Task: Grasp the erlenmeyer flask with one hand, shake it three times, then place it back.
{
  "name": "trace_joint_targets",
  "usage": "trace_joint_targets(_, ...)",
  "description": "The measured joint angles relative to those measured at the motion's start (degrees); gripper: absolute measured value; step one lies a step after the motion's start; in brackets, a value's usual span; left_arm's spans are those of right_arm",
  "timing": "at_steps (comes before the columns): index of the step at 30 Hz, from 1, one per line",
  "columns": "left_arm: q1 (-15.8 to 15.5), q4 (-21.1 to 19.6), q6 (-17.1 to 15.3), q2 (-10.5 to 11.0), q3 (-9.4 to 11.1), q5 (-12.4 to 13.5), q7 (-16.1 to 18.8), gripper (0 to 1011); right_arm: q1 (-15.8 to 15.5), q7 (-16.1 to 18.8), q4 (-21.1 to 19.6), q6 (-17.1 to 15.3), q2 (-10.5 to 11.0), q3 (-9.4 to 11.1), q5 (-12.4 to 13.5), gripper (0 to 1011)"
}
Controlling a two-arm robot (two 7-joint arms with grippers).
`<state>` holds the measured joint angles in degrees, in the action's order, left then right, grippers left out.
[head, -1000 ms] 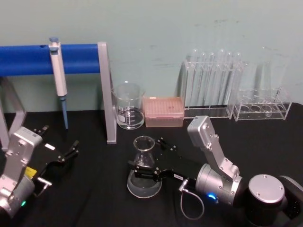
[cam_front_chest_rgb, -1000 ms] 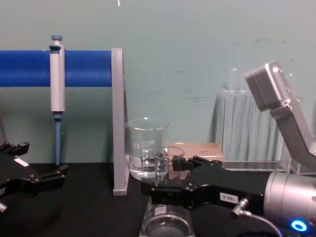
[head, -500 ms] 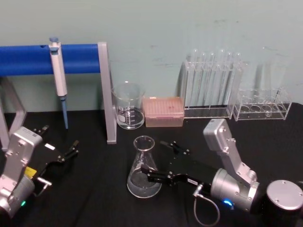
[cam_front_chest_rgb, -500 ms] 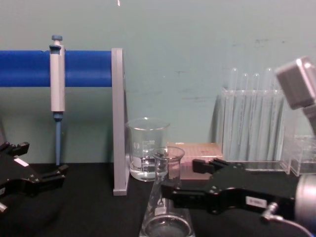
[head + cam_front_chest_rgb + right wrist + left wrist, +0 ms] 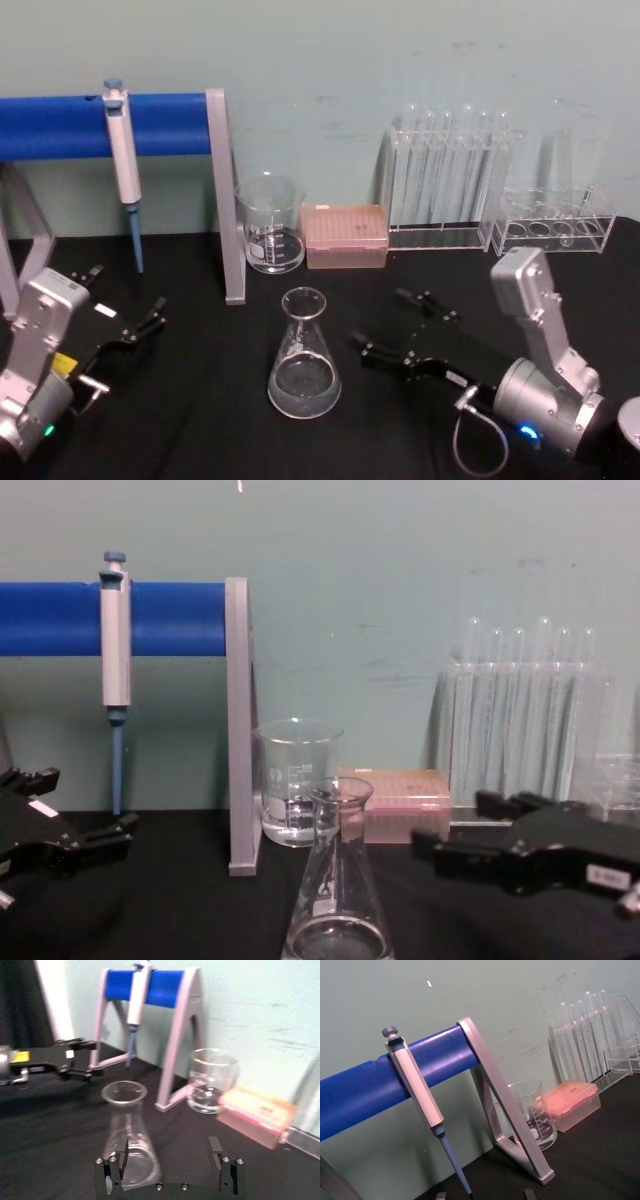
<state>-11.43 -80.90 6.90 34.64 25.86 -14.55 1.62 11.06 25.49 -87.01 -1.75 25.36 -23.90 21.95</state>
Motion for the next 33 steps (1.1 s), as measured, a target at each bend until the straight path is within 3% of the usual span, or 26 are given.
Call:
trace_joint_targets(8, 0.00, 0.00, 0.00, 0.00, 0.00, 0.00, 0.00, 1001, -0.85, -5.39, 0.76, 2.81, -1.99, 2.59, -2.96, 1000)
trace_joint_targets(21, 0.00, 0.00, 0.00, 0.00, 0.00, 0.00, 0.00, 1001, 0.43, -12.67, 4.44, 5.30, -6.67, 4.44, -9.23, 1000)
trace_joint_targets(33, 0.00, 0.00, 0.00, 0.00, 0.00, 0.00, 0.00, 1001, 2.93, -14.83, 9.19, 4.07, -10.54, 5.22, -11.98, 1000)
